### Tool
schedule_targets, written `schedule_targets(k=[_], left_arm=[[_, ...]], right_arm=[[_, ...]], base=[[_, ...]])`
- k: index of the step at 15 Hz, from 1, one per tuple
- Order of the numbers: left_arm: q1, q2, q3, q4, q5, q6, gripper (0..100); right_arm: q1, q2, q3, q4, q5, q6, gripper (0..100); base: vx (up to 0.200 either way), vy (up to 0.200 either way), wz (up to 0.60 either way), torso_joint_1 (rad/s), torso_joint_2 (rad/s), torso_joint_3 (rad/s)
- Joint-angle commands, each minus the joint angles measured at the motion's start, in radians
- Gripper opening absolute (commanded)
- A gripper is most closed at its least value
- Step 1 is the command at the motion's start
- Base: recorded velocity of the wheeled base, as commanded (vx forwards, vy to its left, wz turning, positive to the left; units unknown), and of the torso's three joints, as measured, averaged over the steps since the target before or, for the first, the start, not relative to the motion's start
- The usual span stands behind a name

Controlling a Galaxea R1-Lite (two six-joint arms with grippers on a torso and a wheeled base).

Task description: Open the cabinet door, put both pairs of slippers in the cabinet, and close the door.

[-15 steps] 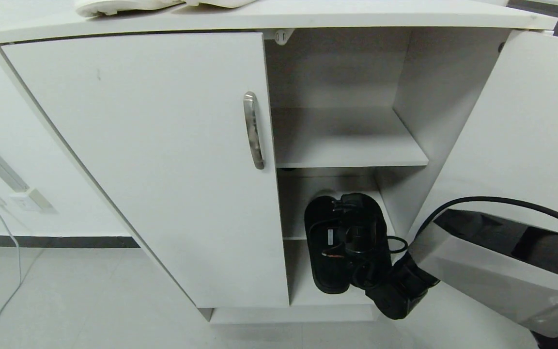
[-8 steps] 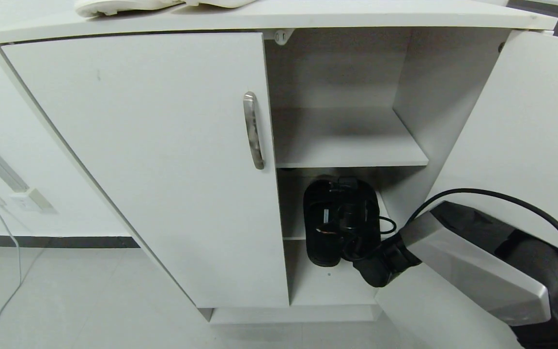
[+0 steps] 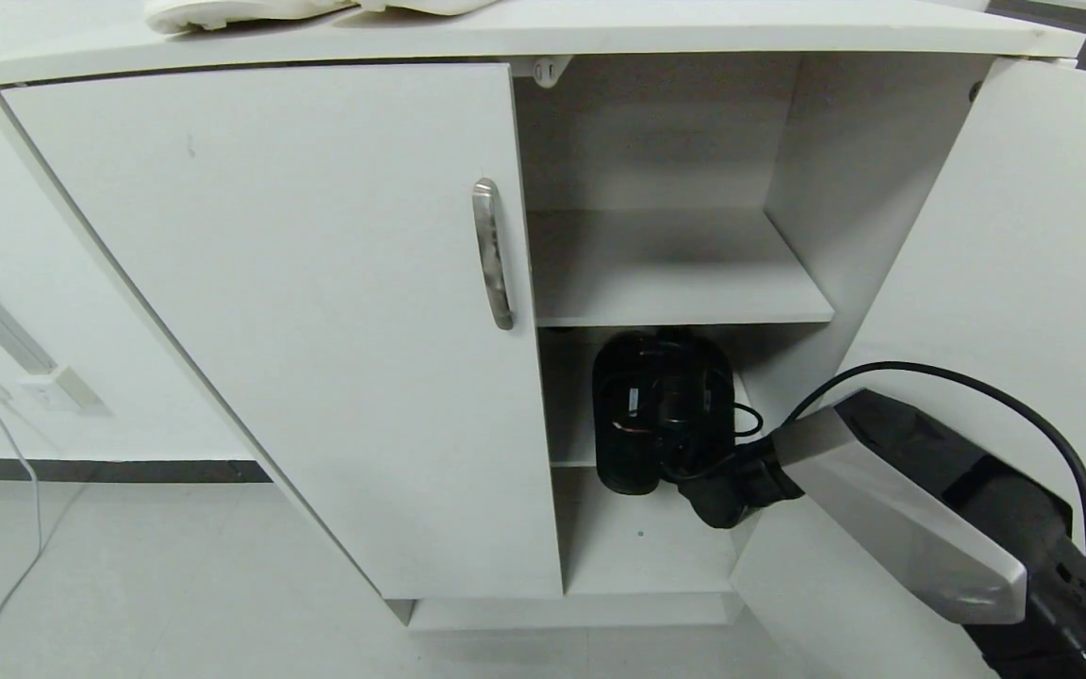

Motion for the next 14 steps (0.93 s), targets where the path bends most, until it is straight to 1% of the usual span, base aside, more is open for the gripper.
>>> schedule_targets(k=[1, 7, 14], left_arm=[[0.0, 0.001, 0.0, 0.0, 0.0, 0.0, 0], [0.0, 0.001, 0.0, 0.0, 0.002, 0.0, 0], [0.0, 0.001, 0.0, 0.0, 0.002, 0.0, 0]], right_arm=[[-0.005, 0.004, -0.03, 0.02, 0.001, 0.0, 0], [-0.011, 0.012, -0.064, 0.068, 0.013, 0.0, 0], [-0.014, 0.04, -0.067, 0.072, 0.013, 0.0, 0]], base=[[0.0, 0.0, 0.0, 0.0, 0.0, 0.0], [0.0, 0.0, 0.0, 0.0, 0.0, 0.0], [0.0, 0.0, 0.0, 0.0, 0.0, 0.0]])
